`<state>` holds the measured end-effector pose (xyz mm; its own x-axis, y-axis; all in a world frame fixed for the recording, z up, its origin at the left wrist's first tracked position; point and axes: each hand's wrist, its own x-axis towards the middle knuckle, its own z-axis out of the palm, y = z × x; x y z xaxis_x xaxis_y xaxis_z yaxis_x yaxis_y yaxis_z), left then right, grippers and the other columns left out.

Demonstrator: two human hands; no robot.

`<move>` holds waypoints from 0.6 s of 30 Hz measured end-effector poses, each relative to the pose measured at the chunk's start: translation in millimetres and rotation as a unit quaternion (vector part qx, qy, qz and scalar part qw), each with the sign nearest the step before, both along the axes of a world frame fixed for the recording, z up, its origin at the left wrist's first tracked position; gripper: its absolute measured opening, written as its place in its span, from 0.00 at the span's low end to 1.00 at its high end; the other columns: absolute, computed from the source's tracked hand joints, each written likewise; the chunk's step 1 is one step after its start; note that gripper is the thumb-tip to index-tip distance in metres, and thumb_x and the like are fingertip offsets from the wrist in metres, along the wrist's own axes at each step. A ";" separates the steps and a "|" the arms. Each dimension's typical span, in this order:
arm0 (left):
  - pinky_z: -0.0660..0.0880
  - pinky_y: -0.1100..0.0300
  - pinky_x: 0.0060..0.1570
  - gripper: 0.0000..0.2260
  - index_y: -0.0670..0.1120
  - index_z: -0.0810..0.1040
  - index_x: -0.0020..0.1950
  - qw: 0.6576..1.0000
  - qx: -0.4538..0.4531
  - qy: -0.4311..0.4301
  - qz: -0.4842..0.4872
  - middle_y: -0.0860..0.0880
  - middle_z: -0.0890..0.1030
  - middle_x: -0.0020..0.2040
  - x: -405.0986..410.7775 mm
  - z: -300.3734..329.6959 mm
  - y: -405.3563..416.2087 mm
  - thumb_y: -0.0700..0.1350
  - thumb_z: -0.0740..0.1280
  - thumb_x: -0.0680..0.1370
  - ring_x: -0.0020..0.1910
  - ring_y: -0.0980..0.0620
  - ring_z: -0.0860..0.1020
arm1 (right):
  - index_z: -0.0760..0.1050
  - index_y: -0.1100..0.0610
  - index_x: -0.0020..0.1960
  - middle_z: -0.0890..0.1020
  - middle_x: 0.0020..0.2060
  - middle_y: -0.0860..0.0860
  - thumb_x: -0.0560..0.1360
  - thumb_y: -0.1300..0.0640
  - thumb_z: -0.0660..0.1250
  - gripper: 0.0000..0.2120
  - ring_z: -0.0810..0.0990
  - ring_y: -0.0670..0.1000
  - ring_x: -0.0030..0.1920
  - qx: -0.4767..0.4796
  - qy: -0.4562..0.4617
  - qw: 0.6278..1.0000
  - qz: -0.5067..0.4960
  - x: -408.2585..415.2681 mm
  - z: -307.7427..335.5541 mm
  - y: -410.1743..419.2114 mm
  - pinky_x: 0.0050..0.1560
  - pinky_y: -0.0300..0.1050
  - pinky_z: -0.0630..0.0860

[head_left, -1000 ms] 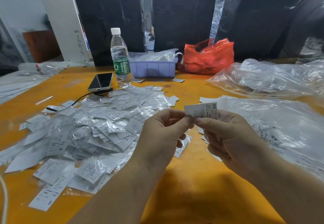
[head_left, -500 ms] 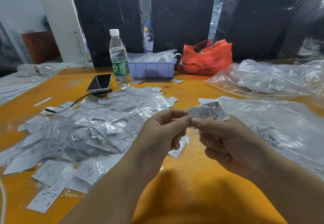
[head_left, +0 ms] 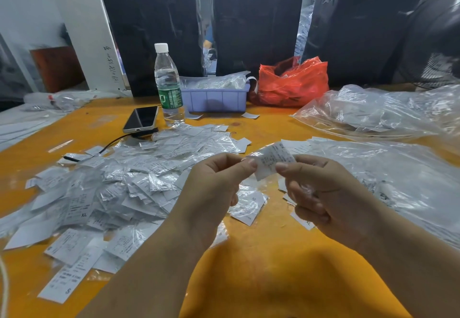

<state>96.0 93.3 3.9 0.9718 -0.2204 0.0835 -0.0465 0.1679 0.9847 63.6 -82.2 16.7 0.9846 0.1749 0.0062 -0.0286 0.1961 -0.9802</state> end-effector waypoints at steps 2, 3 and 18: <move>0.65 0.65 0.26 0.07 0.47 0.83 0.38 0.999 0.035 0.012 0.012 0.53 0.71 0.26 3.7 1.1 5.5 0.42 0.70 0.75 0.25 0.58 0.65 | 0.83 0.54 0.39 0.70 0.22 0.51 0.66 0.56 0.72 0.03 0.61 0.44 0.17 -0.046 -0.001 0.997 -0.063 1.8 2.5 -3.4 0.18 0.33 0.57; 0.67 0.65 0.26 0.08 0.47 0.83 0.37 0.997 0.072 0.010 0.023 0.54 0.72 0.26 5.8 0.7 8.7 0.42 0.70 0.76 0.25 0.59 0.66 | 0.82 0.55 0.41 0.72 0.22 0.52 0.68 0.57 0.73 0.03 0.64 0.44 0.17 -0.121 -0.023 0.987 -0.105 2.7 2.8 -6.7 0.18 0.35 0.60; 0.70 0.59 0.40 0.16 0.55 0.74 0.61 0.810 0.521 -0.174 0.206 0.56 0.71 0.46 10.6 -11.3 17.5 0.51 0.70 0.74 0.46 0.53 0.74 | 0.81 0.45 0.50 0.71 0.39 0.40 0.70 0.56 0.71 0.10 0.77 0.48 0.47 -0.643 -0.011 0.758 -0.108 13.5 -10.8 -26.0 0.42 0.42 0.74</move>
